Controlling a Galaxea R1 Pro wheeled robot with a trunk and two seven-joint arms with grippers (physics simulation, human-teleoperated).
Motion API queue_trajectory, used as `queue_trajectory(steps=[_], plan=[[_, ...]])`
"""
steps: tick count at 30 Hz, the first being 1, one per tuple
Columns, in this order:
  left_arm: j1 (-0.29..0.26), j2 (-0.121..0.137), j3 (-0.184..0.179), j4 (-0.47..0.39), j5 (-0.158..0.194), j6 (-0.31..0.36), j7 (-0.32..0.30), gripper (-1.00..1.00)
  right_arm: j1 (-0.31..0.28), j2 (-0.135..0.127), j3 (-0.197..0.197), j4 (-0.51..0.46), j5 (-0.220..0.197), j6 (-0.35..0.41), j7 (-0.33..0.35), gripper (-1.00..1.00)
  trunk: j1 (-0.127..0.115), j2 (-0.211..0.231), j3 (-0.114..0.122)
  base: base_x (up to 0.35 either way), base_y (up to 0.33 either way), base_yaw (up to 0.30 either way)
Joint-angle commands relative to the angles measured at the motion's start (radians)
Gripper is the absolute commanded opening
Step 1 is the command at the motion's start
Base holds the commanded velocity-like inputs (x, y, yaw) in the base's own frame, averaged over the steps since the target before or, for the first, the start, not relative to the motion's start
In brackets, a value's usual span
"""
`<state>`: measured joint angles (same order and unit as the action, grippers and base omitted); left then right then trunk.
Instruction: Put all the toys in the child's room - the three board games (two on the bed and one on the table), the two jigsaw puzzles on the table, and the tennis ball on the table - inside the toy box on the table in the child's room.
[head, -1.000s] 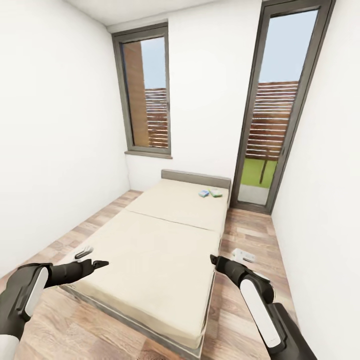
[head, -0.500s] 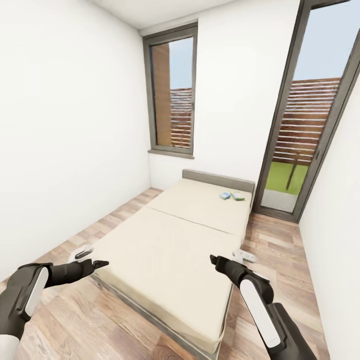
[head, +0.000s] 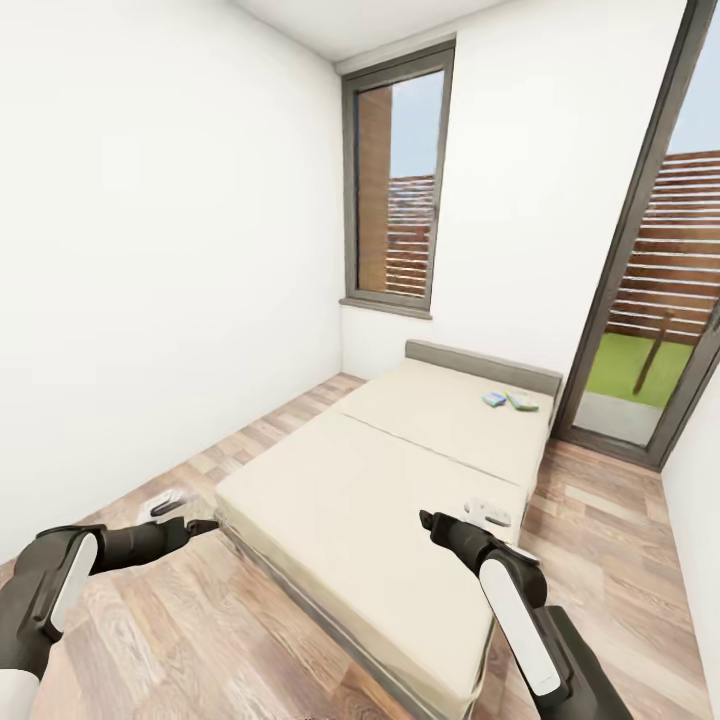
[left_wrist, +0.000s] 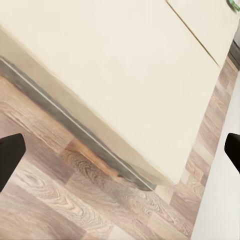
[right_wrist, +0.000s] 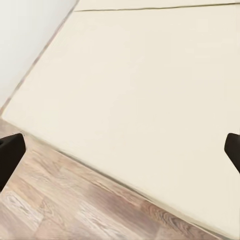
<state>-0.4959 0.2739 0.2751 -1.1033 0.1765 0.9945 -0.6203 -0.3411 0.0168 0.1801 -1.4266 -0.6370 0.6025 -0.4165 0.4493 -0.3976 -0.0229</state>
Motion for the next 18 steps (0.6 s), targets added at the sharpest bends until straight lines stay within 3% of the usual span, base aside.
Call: queue_trajectory(steps=[1,9,18], plan=[[-0.001,0.000,0.001,0.000,0.003,0.007,-0.001,1.00,-0.001,0.000,0.001,-0.001,-0.011,0.002,-0.010,1.00,0.001,-0.002,-0.003,0.000,0.000,0.291],[-0.001,0.001,0.002,-0.001,0.002,0.007,0.000,1.00,-0.001,0.000,0.001,0.000,-0.011,0.001,-0.011,1.00,0.001,-0.002,-0.006,0.045,-0.015,0.291],[-0.001,0.001,0.003,-0.001,0.001,0.007,0.000,1.00,-0.001,0.000,0.001,0.000,-0.011,0.002,-0.011,1.00,0.001,-0.002,-0.010,0.171,-0.141,0.291]])
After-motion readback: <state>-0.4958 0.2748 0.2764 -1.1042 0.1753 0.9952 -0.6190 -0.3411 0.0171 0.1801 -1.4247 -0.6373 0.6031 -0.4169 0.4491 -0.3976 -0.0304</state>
